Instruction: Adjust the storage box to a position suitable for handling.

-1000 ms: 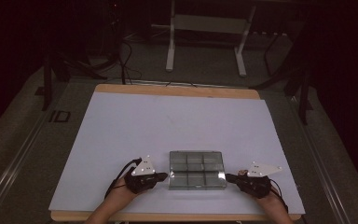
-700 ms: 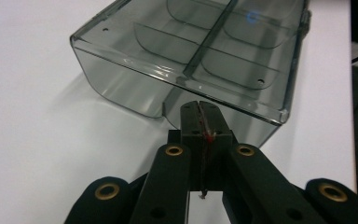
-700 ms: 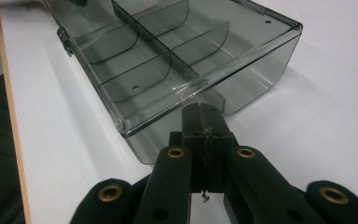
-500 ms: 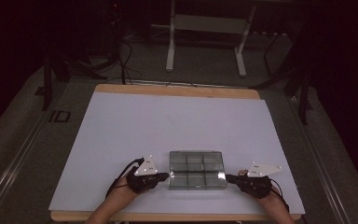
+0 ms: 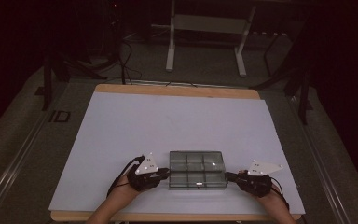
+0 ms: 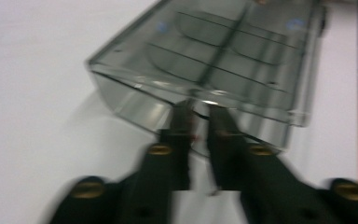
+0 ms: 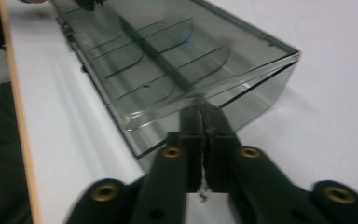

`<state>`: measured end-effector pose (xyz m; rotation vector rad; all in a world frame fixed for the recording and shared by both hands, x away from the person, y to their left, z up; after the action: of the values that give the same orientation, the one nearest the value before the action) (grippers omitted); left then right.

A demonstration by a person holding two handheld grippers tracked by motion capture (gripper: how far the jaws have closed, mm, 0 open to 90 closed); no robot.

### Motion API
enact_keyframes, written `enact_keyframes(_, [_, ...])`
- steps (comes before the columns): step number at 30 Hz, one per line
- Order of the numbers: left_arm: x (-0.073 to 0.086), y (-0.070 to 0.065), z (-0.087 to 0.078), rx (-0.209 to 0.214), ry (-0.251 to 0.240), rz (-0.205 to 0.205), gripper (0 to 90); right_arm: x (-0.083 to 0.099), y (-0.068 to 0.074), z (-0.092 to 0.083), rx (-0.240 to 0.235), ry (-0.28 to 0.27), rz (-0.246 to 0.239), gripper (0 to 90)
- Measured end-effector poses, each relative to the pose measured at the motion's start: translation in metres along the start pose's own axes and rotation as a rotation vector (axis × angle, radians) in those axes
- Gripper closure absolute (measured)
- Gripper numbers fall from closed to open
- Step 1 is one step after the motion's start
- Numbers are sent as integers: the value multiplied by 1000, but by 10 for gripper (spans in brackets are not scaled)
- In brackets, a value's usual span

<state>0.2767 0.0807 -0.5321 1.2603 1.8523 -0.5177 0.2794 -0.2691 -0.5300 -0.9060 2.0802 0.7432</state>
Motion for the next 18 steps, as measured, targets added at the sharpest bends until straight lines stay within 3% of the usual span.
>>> enact_keyframes(3, [-1,2,0,-19,-8,-1,664,-1,-3,-1,11,-19,12,754])
enact_keyframes(7, [-3,4,0,-27,-18,1,629,-4,-6,-1,22,-41,13,665])
enact_keyframes(18, [-13,7,-1,-52,-50,19,617,-15,-7,-2,36,-88,-24,613])
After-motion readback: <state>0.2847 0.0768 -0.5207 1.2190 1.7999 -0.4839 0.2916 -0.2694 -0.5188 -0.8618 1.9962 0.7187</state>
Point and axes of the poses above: each handheld gripper's, and its own axes: z roughly forward along the jaws, x roughly out of its underside, y roughly to its left, the point moved 3 cm from there along z, roughly forward along the jaws, and after that the axes turned 10 degrees about z, right-handed, at the moved point
